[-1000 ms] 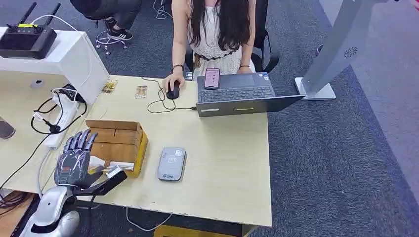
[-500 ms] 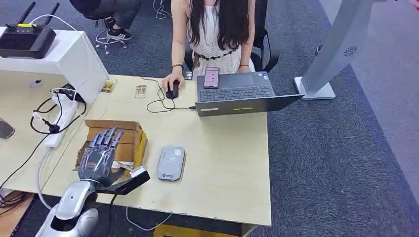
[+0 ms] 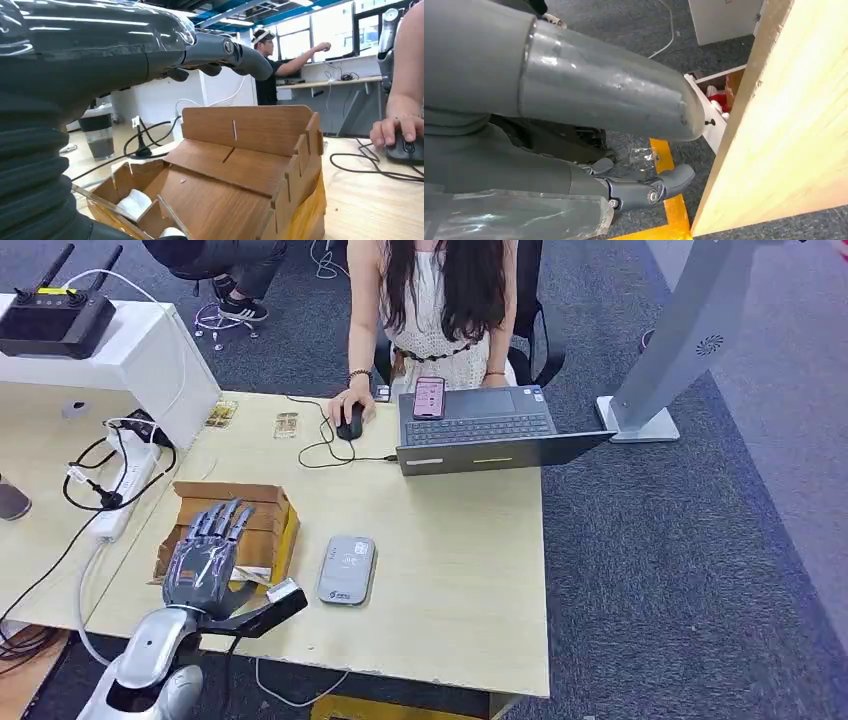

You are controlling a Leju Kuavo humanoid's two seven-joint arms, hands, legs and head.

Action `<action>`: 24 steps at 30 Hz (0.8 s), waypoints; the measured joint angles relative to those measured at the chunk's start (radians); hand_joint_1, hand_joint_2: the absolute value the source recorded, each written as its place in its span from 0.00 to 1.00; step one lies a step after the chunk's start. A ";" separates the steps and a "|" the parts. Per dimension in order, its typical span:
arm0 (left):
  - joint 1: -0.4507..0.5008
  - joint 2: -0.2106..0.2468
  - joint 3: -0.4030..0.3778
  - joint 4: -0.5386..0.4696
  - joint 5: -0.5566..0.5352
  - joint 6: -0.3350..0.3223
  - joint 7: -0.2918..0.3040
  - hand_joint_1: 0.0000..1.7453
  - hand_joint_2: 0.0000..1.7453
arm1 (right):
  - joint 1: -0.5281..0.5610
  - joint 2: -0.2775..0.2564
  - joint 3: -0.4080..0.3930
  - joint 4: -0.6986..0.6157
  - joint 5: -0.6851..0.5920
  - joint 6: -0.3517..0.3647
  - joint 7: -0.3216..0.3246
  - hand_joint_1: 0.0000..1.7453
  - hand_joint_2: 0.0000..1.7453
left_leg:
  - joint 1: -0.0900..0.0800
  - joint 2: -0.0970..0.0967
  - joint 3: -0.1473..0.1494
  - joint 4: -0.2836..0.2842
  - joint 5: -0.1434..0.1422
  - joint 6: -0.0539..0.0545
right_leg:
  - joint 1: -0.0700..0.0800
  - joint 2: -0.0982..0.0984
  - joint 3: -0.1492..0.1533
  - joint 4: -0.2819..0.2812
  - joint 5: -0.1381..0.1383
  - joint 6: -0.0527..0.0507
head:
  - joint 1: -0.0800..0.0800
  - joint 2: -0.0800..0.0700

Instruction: Pass the card to the sensor for recognition and then transmit it.

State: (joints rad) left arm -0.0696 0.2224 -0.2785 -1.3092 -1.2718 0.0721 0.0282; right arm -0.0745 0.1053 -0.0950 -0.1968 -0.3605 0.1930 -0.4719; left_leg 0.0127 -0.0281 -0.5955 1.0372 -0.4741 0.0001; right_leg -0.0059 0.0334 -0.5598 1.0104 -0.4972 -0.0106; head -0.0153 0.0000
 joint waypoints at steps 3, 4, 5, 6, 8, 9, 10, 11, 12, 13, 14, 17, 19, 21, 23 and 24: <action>0.000 0.000 0.000 -0.001 0.000 0.000 0.000 0.00 1.00 | 0.000 0.000 0.000 0.000 0.001 0.000 0.000 0.00 0.00 | 0.000 0.000 0.000 0.000 0.000 0.000 | 0.000 0.000 0.000 0.000 0.000 0.000 | 0.000 0.000; 0.004 -0.001 0.000 -0.002 -0.004 -0.001 0.002 0.00 1.00 | 0.000 0.003 0.000 -0.001 0.005 0.000 0.000 0.00 0.00 | 0.000 0.000 0.000 0.000 0.000 0.000 | 0.000 0.000 0.000 0.000 0.000 0.000 | 0.000 0.000; 0.007 -0.002 0.000 -0.002 -0.005 -0.002 0.002 0.00 1.00 | 0.000 0.006 0.000 -0.001 0.005 0.000 0.000 0.00 0.00 | 0.000 0.000 0.000 0.000 0.000 0.000 | 0.000 0.000 0.000 0.000 0.000 0.000 | 0.000 0.000; 0.012 -0.004 0.000 -0.003 -0.004 -0.035 0.009 1.00 1.00 | -0.001 0.008 0.000 -0.002 0.005 0.003 0.010 0.00 0.00 | 0.000 0.000 0.000 0.000 0.000 0.000 | 0.000 0.000 0.000 0.000 0.000 0.000 | 0.000 0.000; 0.013 -0.002 0.000 -0.002 0.008 -0.067 0.007 1.00 1.00 | -0.004 0.007 -0.004 -0.006 0.004 0.005 0.027 0.00 0.00 | 0.000 0.000 0.000 0.000 0.000 0.000 | 0.000 0.000 0.000 0.000 0.000 0.000 | 0.000 0.000; 0.014 0.000 0.000 -0.002 0.014 -0.078 0.004 1.00 1.00 | -0.005 0.007 -0.006 -0.006 0.004 0.005 0.029 0.00 0.00 | 0.000 0.000 0.000 0.000 0.000 0.000 | 0.000 0.000 0.000 0.000 0.000 0.000 | 0.000 0.000; 0.016 0.002 0.000 -0.001 0.019 -0.089 0.002 1.00 1.00 | -0.006 0.007 -0.007 -0.006 0.004 0.005 0.029 0.00 0.00 | 0.000 0.000 0.000 0.000 0.000 0.000 | 0.000 0.000 0.000 0.000 0.000 0.000 | 0.000 0.000; 0.017 0.006 0.000 0.000 0.024 -0.101 0.001 1.00 1.00 | -0.006 0.007 -0.008 -0.006 0.005 0.005 0.031 0.00 0.00 | 0.000 0.000 0.000 0.000 0.000 0.000 | 0.000 0.000 0.000 0.000 0.000 0.000 | 0.000 0.000; 0.019 0.009 0.000 0.001 0.028 -0.108 0.000 1.00 1.00 | -0.006 0.007 -0.010 -0.007 0.005 0.006 0.032 0.00 0.00 | 0.000 0.000 0.000 0.000 0.000 0.000 | 0.000 0.000 0.000 0.000 0.000 0.000 | 0.000 0.000; 0.020 0.012 0.000 0.003 0.032 -0.113 -0.001 1.00 1.00 | -0.006 0.007 -0.011 -0.007 0.005 0.006 0.032 0.00 0.00 | 0.000 0.000 0.000 0.000 0.000 0.000 | 0.000 0.000 0.000 0.000 0.000 0.000 | 0.000 0.000; 0.020 0.014 0.000 0.004 0.037 -0.119 -0.002 1.00 1.00 | -0.006 0.007 -0.013 -0.007 0.007 0.005 0.035 0.00 0.00 | 0.000 0.000 0.000 0.000 0.000 0.000 | 0.000 0.000 0.000 0.000 0.000 0.000 | 0.000 0.000; 0.023 0.021 0.000 0.009 0.043 -0.127 -0.009 1.00 1.00 | -0.006 0.007 -0.019 -0.007 0.008 0.004 0.035 0.00 0.00 | 0.000 0.000 0.000 0.000 0.000 0.000 | 0.000 0.000 0.000 0.000 0.000 0.000 | 0.000 0.000; 0.023 0.025 0.000 0.009 0.050 -0.135 -0.011 1.00 1.00 | -0.006 0.007 -0.023 -0.007 0.007 0.002 0.038 0.00 0.00 | 0.000 0.000 0.000 0.000 0.000 0.000 | 0.000 0.000 0.000 0.000 0.000 0.000 | 0.000 0.000; 0.023 0.027 0.000 0.009 0.054 -0.141 -0.011 1.00 1.00 | -0.006 0.007 -0.024 -0.007 0.006 0.002 0.041 0.00 0.00 | 0.000 0.000 0.000 0.000 0.000 0.000 | 0.000 0.000 0.000 0.000 0.000 0.000 | 0.000 0.000; 0.023 0.031 0.000 0.009 0.056 -0.150 -0.011 1.00 1.00 | -0.006 0.007 -0.026 -0.007 0.005 0.003 0.043 0.00 0.00 | 0.000 0.000 0.000 0.000 0.000 0.000 | 0.000 0.000 0.000 0.000 0.000 0.000 | 0.000 0.000; 0.023 0.033 0.000 0.009 0.056 -0.155 -0.011 1.00 1.00 | -0.006 0.007 -0.027 -0.007 0.005 0.003 0.044 0.00 0.00 | 0.000 0.000 0.000 0.000 0.000 0.000 | 0.000 0.000 0.000 0.000 0.000 0.000 | 0.000 0.000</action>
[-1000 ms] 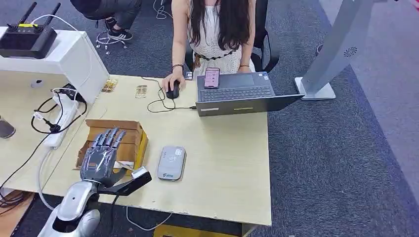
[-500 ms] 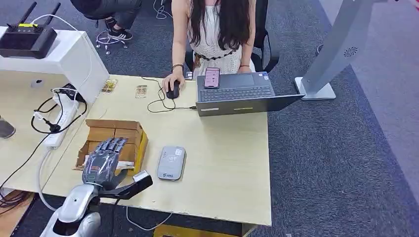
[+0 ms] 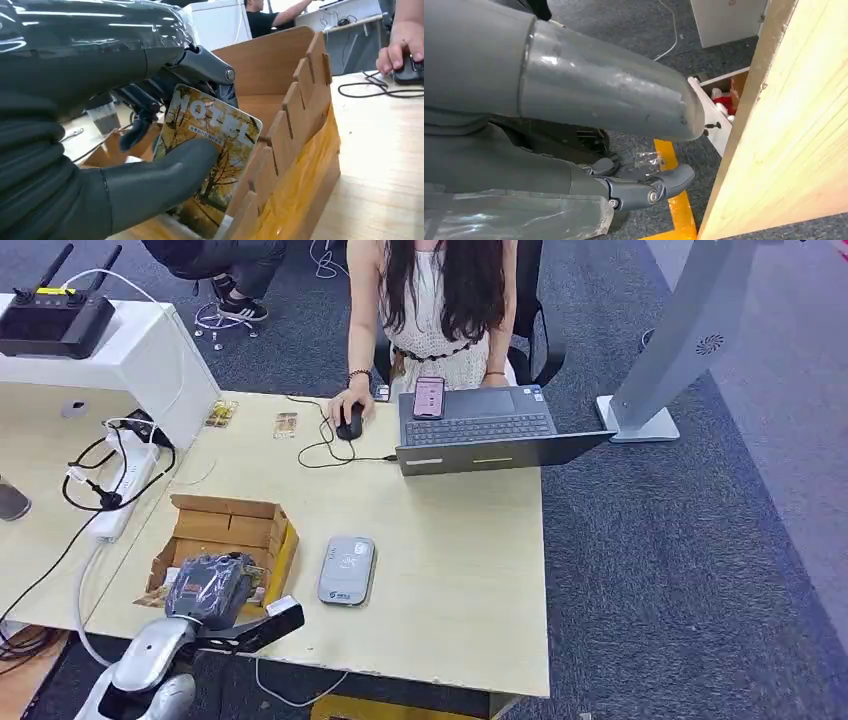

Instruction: Pass the card to the sensor for recognition and then transmit it.

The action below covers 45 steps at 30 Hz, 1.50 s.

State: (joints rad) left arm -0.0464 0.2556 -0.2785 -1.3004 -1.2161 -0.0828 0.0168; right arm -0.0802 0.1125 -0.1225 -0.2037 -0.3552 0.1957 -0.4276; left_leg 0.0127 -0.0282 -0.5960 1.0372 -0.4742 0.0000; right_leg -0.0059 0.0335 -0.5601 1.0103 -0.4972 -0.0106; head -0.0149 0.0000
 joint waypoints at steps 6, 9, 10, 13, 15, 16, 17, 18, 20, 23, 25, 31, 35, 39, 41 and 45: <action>-0.003 0.002 0.000 -0.010 -0.023 0.061 0.011 1.00 1.00 | 0.000 0.000 -0.014 0.000 -0.002 0.002 0.001 0.00 0.00 | 0.000 0.000 0.000 0.000 0.000 0.000 | 0.000 0.000 -0.001 0.000 0.000 0.000 | 0.000 0.000; -0.019 -0.001 0.000 -0.037 -0.039 0.091 0.022 1.00 1.00 | 0.000 -0.001 -0.023 0.000 -0.008 0.003 0.001 0.00 0.00 | 0.000 0.000 0.000 0.000 0.000 0.000 | 0.000 0.000 0.000 0.000 0.000 0.000 | 0.000 0.000; -0.025 -0.003 0.000 -0.046 -0.042 0.092 0.023 1.00 1.00 | 0.000 -0.001 -0.026 0.000 -0.010 0.002 0.001 0.00 0.00 | 0.000 0.000 0.000 0.000 0.000 0.000 | 0.000 0.000 0.000 0.000 0.000 0.000 | 0.000 0.000; -0.047 -0.005 0.000 -0.072 -0.043 0.092 0.024 1.00 1.00 | 0.000 -0.002 -0.035 0.000 -0.013 0.002 0.003 0.00 0.00 | 0.000 0.000 0.000 0.000 0.000 0.000 | 0.000 0.000 0.000 0.000 0.000 0.000 | 0.000 0.000; -0.063 -0.006 0.000 -0.086 -0.043 0.090 0.024 1.00 1.00 | 0.000 -0.002 -0.043 0.000 -0.019 0.001 0.008 0.00 0.00 | 0.000 0.000 0.000 0.000 0.000 0.000 | 0.000 0.000 0.000 0.000 0.000 0.000 | 0.000 0.000; -0.073 -0.007 0.000 -0.091 -0.043 0.090 0.024 1.00 1.00 | 0.000 -0.003 -0.047 0.000 -0.020 0.000 0.009 0.00 0.00 | 0.000 0.000 0.000 0.000 0.000 0.000 | 0.000 0.000 0.000 0.000 0.000 0.000 | 0.000 0.000; -0.082 -0.008 0.000 -0.095 -0.043 0.089 0.023 1.00 1.00 | 0.000 -0.003 -0.048 0.000 -0.022 -0.002 0.012 0.00 0.00 | 0.000 0.000 0.000 0.000 0.000 0.000 | 0.000 0.000 0.000 0.000 0.000 0.000 | 0.000 0.000; -0.092 -0.009 0.000 -0.098 -0.043 0.088 0.021 1.00 1.00 | 0.000 -0.004 -0.049 0.000 -0.022 -0.003 0.016 0.00 0.00 | 0.000 0.000 0.000 0.000 0.000 0.000 | 0.000 0.000 0.000 0.000 0.000 0.000 | 0.000 0.000; -0.118 -0.012 0.000 -0.103 -0.046 0.083 0.016 1.00 1.00 | 0.000 -0.006 -0.053 0.000 -0.022 -0.003 0.019 0.00 0.00 | 0.000 0.000 0.000 0.000 0.000 0.000 | 0.000 0.000 -0.001 0.000 0.000 0.000 | 0.000 0.000; -0.179 -0.023 0.000 -0.105 -0.056 0.073 0.013 1.00 1.00 | -0.002 -0.008 -0.060 0.000 -0.021 -0.004 0.029 0.00 0.00 | 0.000 0.000 0.000 0.000 0.001 0.000 | 0.000 0.000 0.000 0.000 0.000 0.000 | 0.000 0.000; -0.229 -0.032 0.000 -0.105 -0.060 0.072 0.013 1.00 1.00 | -0.005 -0.010 -0.062 0.000 -0.018 -0.007 0.039 0.00 0.00 | 0.000 0.000 0.000 0.001 0.001 0.000 | 0.000 0.000 0.000 0.000 0.001 0.000 | 0.000 0.000; -0.432 -0.068 -0.014 -0.032 -0.102 0.074 0.046 1.00 1.00 | -0.024 -0.010 -0.063 0.001 0.002 -0.021 0.072 0.00 0.00 | 0.000 0.000 0.000 0.001 0.003 0.000 | 0.000 0.000 -0.001 0.000 0.003 0.001 | 0.000 0.000; -0.551 -0.077 -0.020 0.060 -0.120 0.076 0.060 1.00 1.00 | -0.031 -0.010 -0.063 0.002 0.010 -0.024 0.093 0.00 0.00 | 0.000 0.000 0.000 0.001 0.003 0.000 | 0.000 0.000 0.000 0.001 0.003 0.001 | 0.000 0.000; -0.628 -0.079 -0.021 0.164 -0.141 0.083 0.073 1.00 1.00 | -0.030 -0.010 -0.063 0.004 0.010 -0.037 0.108 0.00 0.00 | 0.000 0.000 0.000 0.001 0.003 0.000 | 0.000 0.000 -0.001 0.001 0.003 0.001 | 0.000 0.000; -0.649 -0.080 -0.021 0.204 -0.141 0.093 0.076 0.00 1.00 | -0.027 -0.011 -0.063 0.006 0.008 -0.037 0.109 0.00 0.00 | 0.000 0.000 0.000 0.001 0.003 0.000 | 0.000 0.000 -0.001 0.001 0.003 0.001 | 0.000 0.000; -0.661 -0.080 -0.021 0.261 -0.129 0.112 0.077 0.00 1.00 | -0.022 -0.012 -0.063 0.008 0.006 -0.037 0.108 0.00 0.00 | 0.000 0.000 0.000 0.001 0.003 0.000 | 0.000 0.000 -0.001 0.001 0.003 0.001 | 0.000 0.000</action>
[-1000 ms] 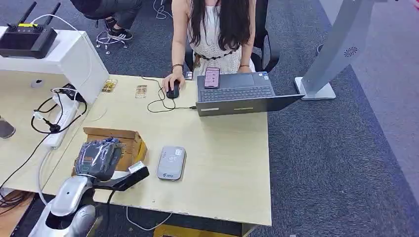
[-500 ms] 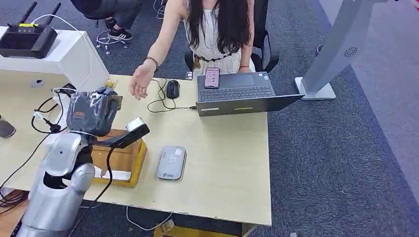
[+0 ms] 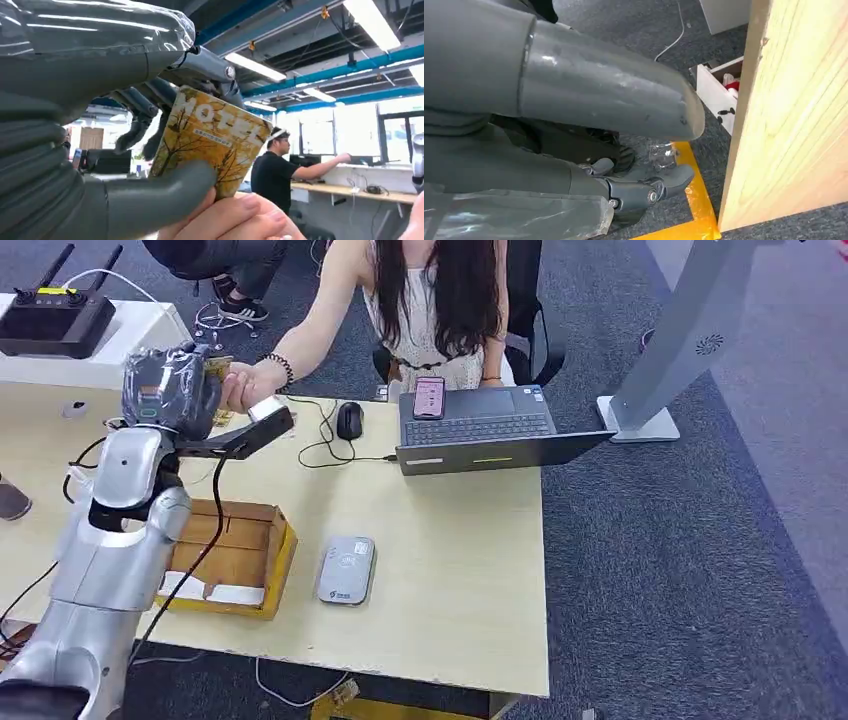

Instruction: Pass the card to the sensor for recognition and then transmit it.

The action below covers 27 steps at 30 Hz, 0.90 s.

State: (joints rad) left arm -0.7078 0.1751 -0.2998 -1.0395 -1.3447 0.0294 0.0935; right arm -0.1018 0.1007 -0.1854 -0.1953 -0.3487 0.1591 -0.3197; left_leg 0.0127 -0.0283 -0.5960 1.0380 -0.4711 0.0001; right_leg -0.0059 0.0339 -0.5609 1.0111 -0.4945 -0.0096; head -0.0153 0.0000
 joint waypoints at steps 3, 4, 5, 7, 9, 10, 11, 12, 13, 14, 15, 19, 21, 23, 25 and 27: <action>0.000 0.000 0.000 0.031 0.015 0.019 0.000 0.00 1.00 | 0.004 -0.001 0.000 0.001 -0.002 0.000 -0.003 0.00 0.00 | 0.000 0.000 0.000 0.000 0.000 0.000 | 0.000 0.000 0.000 0.000 0.000 0.000 | 0.000 0.000; 0.000 0.000 0.000 0.039 0.021 0.029 0.000 0.00 1.00 | 0.005 -0.001 0.000 0.002 -0.005 0.000 -0.003 0.00 0.00 | 0.000 0.000 0.000 0.000 0.000 0.000 | 0.000 0.000 0.000 0.000 0.000 0.000 | 0.000 0.000; 0.001 0.000 0.000 0.045 0.022 0.036 0.000 0.00 1.00 | 0.005 -0.002 0.000 0.002 -0.005 0.000 -0.004 0.00 0.00 | 0.000 0.000 0.000 0.000 0.000 0.000 | 0.000 0.000 0.000 0.000 0.000 0.000 | 0.000 0.000; 0.008 0.000 0.001 0.051 0.038 0.053 -0.006 0.00 1.00 | 0.005 -0.002 0.000 0.003 -0.007 0.001 -0.008 0.00 0.00 | 0.000 0.000 0.000 0.000 0.000 0.000 | 0.000 0.000 0.000 0.000 0.000 0.000 | 0.000 0.000; 0.023 0.000 0.004 0.051 0.064 0.071 -0.020 0.00 1.00 | 0.006 -0.003 -0.002 0.003 -0.008 0.002 -0.013 0.00 0.00 | 0.000 0.000 0.000 0.000 0.000 0.000 | 0.000 0.000 0.000 0.000 0.000 0.000 | 0.000 0.000; 0.037 0.001 0.008 0.041 0.092 0.078 -0.037 0.00 1.00 | 0.007 -0.003 -0.002 0.003 -0.008 0.004 -0.018 0.00 0.00 | 0.000 0.000 -0.001 0.000 0.000 0.000 | 0.000 0.000 0.000 0.000 0.000 0.000 | 0.000 0.000; 0.054 0.003 0.012 0.028 0.116 0.083 -0.049 0.00 1.00 | 0.009 -0.003 -0.002 0.003 -0.008 0.005 -0.021 0.00 0.00 | 0.000 0.000 -0.001 0.000 0.000 0.000 | 0.000 0.000 0.000 0.000 0.000 0.000 | 0.000 0.000; 0.072 0.003 0.023 0.005 0.149 0.089 -0.070 0.00 1.00 | 0.010 -0.003 -0.002 0.003 -0.008 0.006 -0.024 0.00 0.00 | 0.000 0.000 -0.001 0.000 0.000 0.000 | 0.000 0.000 0.000 0.000 0.000 0.000 | 0.000 0.000; 0.091 0.003 0.033 -0.013 0.167 0.092 -0.080 0.00 1.00 | 0.013 -0.003 -0.002 0.003 -0.008 0.006 -0.028 0.00 0.00 | 0.000 0.000 -0.001 0.000 0.000 0.000 | 0.000 0.000 0.000 0.000 0.000 0.000 | 0.000 0.000; 0.105 0.004 0.040 -0.025 0.176 0.092 -0.088 0.00 1.00 | 0.014 -0.003 -0.003 0.003 -0.008 0.006 -0.029 0.00 0.00 | 0.000 0.000 -0.001 0.000 0.000 0.000 | 0.000 0.000 0.000 0.000 0.000 0.000 | 0.000 0.000; 0.121 0.005 0.049 -0.042 0.200 0.093 -0.104 0.00 1.00 | 0.015 -0.003 -0.004 0.003 -0.008 0.008 -0.032 0.00 0.00 | 0.000 0.000 -0.001 0.000 0.000 0.000 | 0.000 0.000 0.000 0.000 0.000 0.000 | 0.000 0.000; 0.249 0.011 0.116 -0.186 0.517 0.033 -0.243 0.00 1.00 | 0.022 -0.003 -0.012 0.003 -0.025 0.019 -0.062 0.00 0.00 | 0.000 0.002 -0.001 -0.001 -0.001 0.000 | 0.000 0.002 0.000 0.000 0.000 0.000 | 0.000 0.000; 0.379 0.011 0.186 -0.316 0.828 -0.062 -0.345 0.00 1.00 | 0.031 -0.003 -0.023 0.003 -0.042 0.018 -0.080 0.00 0.00 | 0.000 0.006 -0.001 -0.002 -0.002 0.000 | 0.000 0.006 -0.001 0.000 -0.002 0.000 | 0.001 0.000; 0.540 0.015 0.289 -0.463 1.130 -0.163 -0.434 0.00 1.00 | 0.042 -0.003 -0.040 0.003 -0.057 0.013 -0.093 0.00 0.00 | 0.000 0.012 0.001 -0.002 -0.006 -0.001 | 0.000 0.012 -0.001 0.001 -0.003 -0.002 | 0.000 0.000; 0.669 0.016 0.418 -0.580 1.297 -0.266 -0.487 0.00 1.00 | 0.057 -0.004 -0.055 0.003 -0.065 -0.009 -0.097 0.00 0.00 | 0.000 0.013 0.001 -0.001 -0.007 -0.001 | 0.000 0.012 -0.002 0.000 -0.004 -0.001 | -0.001 0.000; 0.762 0.003 0.566 -0.658 1.431 -0.408 -0.507 0.00 1.00 | 0.067 -0.008 -0.069 0.005 -0.072 -0.039 -0.093 0.00 0.00 | 0.000 0.011 0.000 -0.002 -0.008 0.000 | 0.000 0.010 -0.001 0.000 -0.007 -0.002 | -0.002 0.000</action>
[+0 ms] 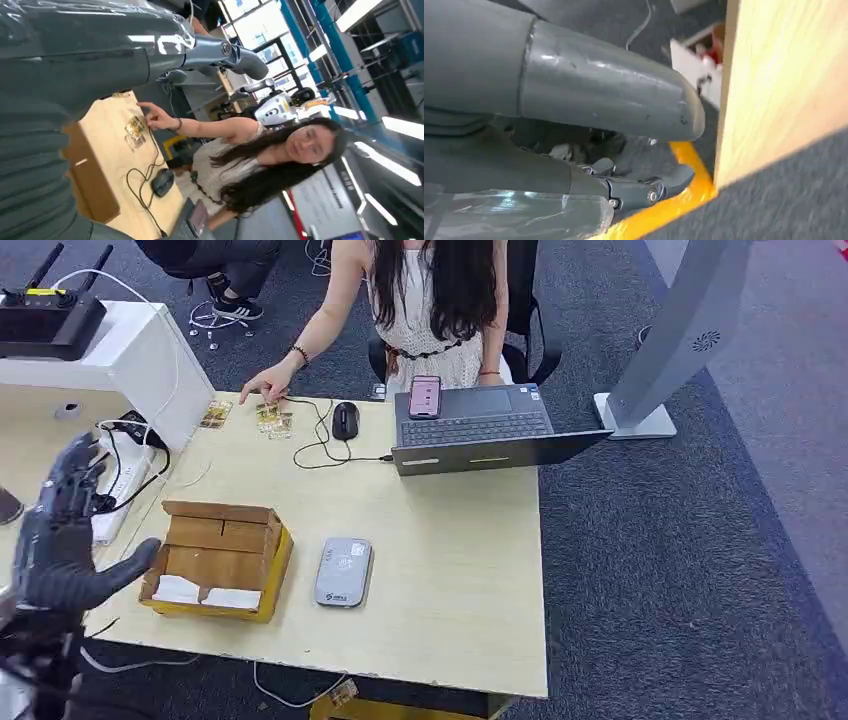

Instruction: Pass the card to the sensor for recognition and then transmit it.

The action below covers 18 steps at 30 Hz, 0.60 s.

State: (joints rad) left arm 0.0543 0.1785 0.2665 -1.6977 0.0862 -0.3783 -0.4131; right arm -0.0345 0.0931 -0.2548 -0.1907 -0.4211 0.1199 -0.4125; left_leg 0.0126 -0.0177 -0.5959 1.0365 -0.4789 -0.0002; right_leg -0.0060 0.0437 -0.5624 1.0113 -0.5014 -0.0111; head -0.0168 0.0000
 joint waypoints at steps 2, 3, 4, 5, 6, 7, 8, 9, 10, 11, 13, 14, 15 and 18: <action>0.050 -0.034 0.166 -0.047 0.082 -0.156 0.005 0.00 1.00 | 0.003 -0.003 -0.015 0.000 -0.010 -0.028 0.022 0.00 0.00 | 0.000 -0.001 0.000 0.000 -0.001 -0.001 | 0.000 -0.001 0.000 0.000 0.000 0.000 | 0.000 0.000; 0.058 -0.051 0.236 -0.056 0.105 -0.207 0.015 0.00 1.00 | 0.004 -0.005 -0.020 0.000 -0.012 -0.038 0.029 0.00 0.00 | 0.000 -0.002 0.000 0.000 -0.001 -0.001 | 0.000 -0.002 0.000 0.000 -0.001 0.000 | 0.000 0.000; 0.064 -0.069 0.309 -0.060 0.142 -0.248 0.039 0.00 1.00 | 0.004 -0.007 -0.024 0.000 -0.015 -0.048 0.037 0.00 0.00 | 0.000 -0.002 0.000 0.000 -0.001 -0.001 | 0.000 -0.002 0.000 0.000 -0.001 0.000 | 0.000 0.000; 0.066 -0.085 0.383 -0.060 0.187 -0.282 0.071 0.00 1.00 | 0.005 -0.007 -0.030 0.000 -0.016 -0.059 0.045 0.00 0.00 | 0.000 -0.002 0.000 0.000 -0.001 -0.001 | 0.000 -0.002 0.000 0.000 -0.001 0.000 | 0.000 0.000; 0.066 -0.094 0.426 -0.059 0.214 -0.298 0.087 0.00 1.00 | 0.006 -0.008 -0.034 0.000 -0.018 -0.066 0.047 0.00 0.00 | 0.000 -0.002 0.000 0.000 -0.001 -0.001 | 0.000 -0.002 0.001 0.000 -0.001 0.000 | 0.000 0.000; 0.062 -0.108 0.498 -0.050 0.272 -0.328 0.132 0.00 1.00 | 0.006 -0.009 -0.039 0.000 -0.019 -0.081 0.058 0.00 0.00 | 0.000 -0.003 -0.001 0.000 -0.001 -0.001 | 0.000 -0.003 0.002 0.000 -0.001 0.000 | 0.002 0.000; 0.050 -0.118 0.576 -0.019 0.342 -0.337 0.196 0.00 1.00 | 0.006 -0.009 -0.043 0.000 -0.019 -0.099 0.068 0.00 0.00 | 0.000 -0.003 0.000 -0.001 -0.001 -0.001 | 0.000 -0.003 0.002 0.000 -0.001 0.000 | 0.003 0.000; 0.035 -0.127 0.652 0.022 0.401 -0.329 0.255 0.00 1.00 | 0.006 -0.009 -0.045 0.000 -0.018 -0.116 0.079 0.00 0.00 | 0.000 -0.002 0.001 -0.001 -0.001 -0.001 | 0.000 -0.002 0.003 0.001 -0.001 0.000 | 0.002 0.000; 0.022 -0.130 0.728 0.076 0.443 -0.315 0.300 0.00 0.00 | 0.006 -0.009 -0.047 0.000 -0.016 -0.133 0.090 0.00 0.00 | 0.000 -0.001 0.002 -0.001 -0.001 -0.001 | 0.000 -0.001 0.003 0.000 -0.001 0.000 | 0.002 0.000; 0.010 -0.132 0.808 0.155 0.455 -0.299 0.304 0.00 0.00 | 0.008 -0.009 -0.049 0.000 -0.015 -0.152 0.104 0.00 0.00 | 0.000 0.000 0.003 -0.001 -0.001 -0.001 | 0.000 -0.001 0.002 0.000 -0.001 0.000 | 0.001 0.000; -0.009 -0.130 0.921 0.313 0.423 -0.214 0.280 0.00 0.00 | 0.009 -0.010 -0.054 0.000 -0.005 -0.183 0.136 0.00 0.00 | 0.000 -0.001 0.003 -0.001 -0.001 -0.001 | 0.000 -0.002 0.002 0.001 -0.001 -0.001 | 0.000 0.000; -0.022 -0.122 0.974 0.430 0.408 -0.139 0.261 0.00 0.00 | 0.008 -0.010 -0.055 0.000 0.004 -0.201 0.156 0.00 0.00 | 0.000 -0.002 0.004 -0.002 -0.001 -0.001 | 0.000 -0.002 0.003 0.001 -0.001 -0.001 | 0.002 0.000; -0.033 -0.113 1.017 0.536 0.391 -0.067 0.245 0.00 0.00 | 0.007 -0.010 -0.055 0.000 0.014 -0.217 0.175 0.00 0.00 | 0.000 -0.002 0.004 -0.002 -0.001 -0.001 | 0.000 -0.002 0.003 0.001 -0.001 -0.001 | 0.001 0.000; -0.047 -0.107 1.109 0.833 0.338 0.112 0.156 0.00 1.00 | 0.007 -0.010 -0.055 0.000 0.037 -0.258 0.220 0.00 0.00 | 0.000 -0.006 0.003 -0.002 -0.001 -0.002 | 0.000 -0.005 0.003 0.000 -0.002 -0.001 | -0.001 0.000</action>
State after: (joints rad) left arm 0.0070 0.0718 1.3755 -0.8649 0.4239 -0.2665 -0.2569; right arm -0.0278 0.0832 -0.3098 -0.1904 -0.3846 -0.1380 -0.1924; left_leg 0.0125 -0.0237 -0.5925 1.0348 -0.4798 -0.0018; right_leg -0.0061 0.0382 -0.5592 1.0113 -0.5035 -0.0119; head -0.0176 0.0000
